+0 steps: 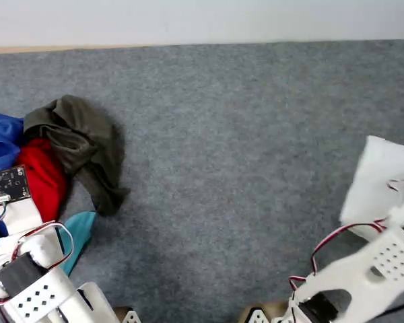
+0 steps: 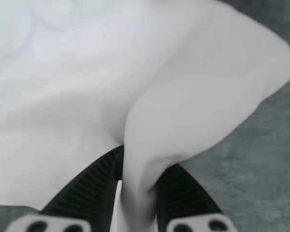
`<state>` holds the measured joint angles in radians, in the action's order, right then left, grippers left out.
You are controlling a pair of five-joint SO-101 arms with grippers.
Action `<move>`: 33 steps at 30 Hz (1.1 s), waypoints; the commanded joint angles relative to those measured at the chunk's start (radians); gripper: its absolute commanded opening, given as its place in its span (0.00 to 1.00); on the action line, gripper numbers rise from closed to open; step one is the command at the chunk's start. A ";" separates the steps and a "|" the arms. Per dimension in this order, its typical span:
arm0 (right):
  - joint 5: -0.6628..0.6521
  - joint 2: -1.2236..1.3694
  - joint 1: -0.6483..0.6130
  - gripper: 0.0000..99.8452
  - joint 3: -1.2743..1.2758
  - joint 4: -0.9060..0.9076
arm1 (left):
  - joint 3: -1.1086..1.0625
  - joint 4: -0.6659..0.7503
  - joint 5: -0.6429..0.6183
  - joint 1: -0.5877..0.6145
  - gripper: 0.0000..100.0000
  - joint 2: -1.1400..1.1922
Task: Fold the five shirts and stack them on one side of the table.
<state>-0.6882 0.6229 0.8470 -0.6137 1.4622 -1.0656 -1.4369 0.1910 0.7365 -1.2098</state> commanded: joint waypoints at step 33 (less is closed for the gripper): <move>-0.158 -0.107 0.266 0.24 -0.038 -0.217 | 0.007 0.015 0.003 -0.002 0.03 -0.011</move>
<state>-0.8370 0.6137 1.1109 -0.6137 1.2582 -1.0656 -1.4369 0.1910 0.7365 -1.2098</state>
